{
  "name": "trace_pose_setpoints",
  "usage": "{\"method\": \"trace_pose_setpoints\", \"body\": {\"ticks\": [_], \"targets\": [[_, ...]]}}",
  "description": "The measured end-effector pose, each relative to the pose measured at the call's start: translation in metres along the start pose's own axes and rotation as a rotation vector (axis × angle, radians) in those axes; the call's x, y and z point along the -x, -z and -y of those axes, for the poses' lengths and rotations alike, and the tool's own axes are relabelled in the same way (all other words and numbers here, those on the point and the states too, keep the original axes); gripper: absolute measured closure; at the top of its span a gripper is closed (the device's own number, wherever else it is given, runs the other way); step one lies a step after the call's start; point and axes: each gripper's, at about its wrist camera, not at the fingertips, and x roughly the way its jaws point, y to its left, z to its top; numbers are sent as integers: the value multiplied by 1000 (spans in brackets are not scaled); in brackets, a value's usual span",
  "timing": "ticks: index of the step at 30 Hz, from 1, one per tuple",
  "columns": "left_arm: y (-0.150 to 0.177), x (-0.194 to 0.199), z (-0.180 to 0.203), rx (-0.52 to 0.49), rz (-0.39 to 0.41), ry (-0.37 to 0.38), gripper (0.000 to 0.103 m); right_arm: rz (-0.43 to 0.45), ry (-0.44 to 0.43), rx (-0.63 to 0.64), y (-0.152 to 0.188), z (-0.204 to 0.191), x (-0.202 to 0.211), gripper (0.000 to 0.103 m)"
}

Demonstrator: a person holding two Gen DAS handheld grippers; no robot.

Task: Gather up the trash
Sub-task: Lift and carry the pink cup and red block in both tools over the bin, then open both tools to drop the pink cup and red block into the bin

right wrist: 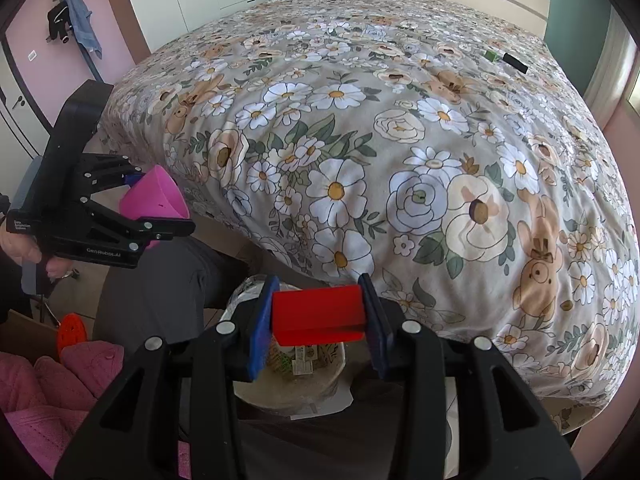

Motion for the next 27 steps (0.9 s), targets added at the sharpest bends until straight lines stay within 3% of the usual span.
{"method": "trace_pose_setpoints", "body": {"ticks": [17,27], "targets": [[44,-126,20,77,-249,86,34,-246,-55,-25,77,-3,-127,61],[68,-198,33,134,-420,117,35,-368,-73,23,102,-23,-187,61]]}}
